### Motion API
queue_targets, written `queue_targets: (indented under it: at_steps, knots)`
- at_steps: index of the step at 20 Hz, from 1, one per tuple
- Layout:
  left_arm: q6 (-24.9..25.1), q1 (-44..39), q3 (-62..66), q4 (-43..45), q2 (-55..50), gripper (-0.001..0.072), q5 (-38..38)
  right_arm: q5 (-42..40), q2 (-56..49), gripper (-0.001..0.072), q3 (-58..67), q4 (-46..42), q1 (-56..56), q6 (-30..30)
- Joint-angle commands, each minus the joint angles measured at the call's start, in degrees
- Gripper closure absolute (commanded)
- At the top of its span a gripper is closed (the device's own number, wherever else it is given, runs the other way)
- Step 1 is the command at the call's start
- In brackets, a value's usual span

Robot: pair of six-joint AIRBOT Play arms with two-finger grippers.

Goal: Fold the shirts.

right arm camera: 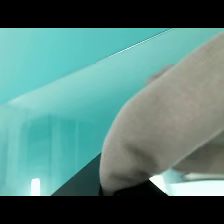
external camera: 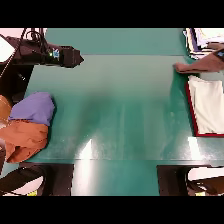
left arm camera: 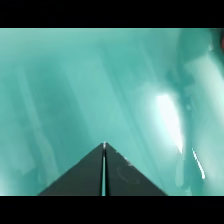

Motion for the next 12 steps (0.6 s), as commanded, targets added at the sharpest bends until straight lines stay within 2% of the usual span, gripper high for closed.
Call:
queue_targets:
  at_steps: [1,5,8,12]
  knots:
    - [-0.09,-0.68,0.00,-0.11,-0.02,0.0676,2.23,-0.55,0.39,0.0695,0.11,-0.04,-5.66,-0.11]
    - [-0.07,-0.68,0.00,-0.11,-0.02,0.0676,2.05,1.01,0.96,0.0695,6.32,-0.11,-5.66,-0.11]
    - [-0.02,-0.68,0.00,-0.11,-0.02,0.0676,2.03,6.08,3.08,0.0696,11.54,-1.07,-5.84,1.64]
    - [0.02,-0.68,0.00,-0.09,0.00,0.0676,2.03,10.03,9.97,0.0695,6.08,-6.36,-7.37,3.85]
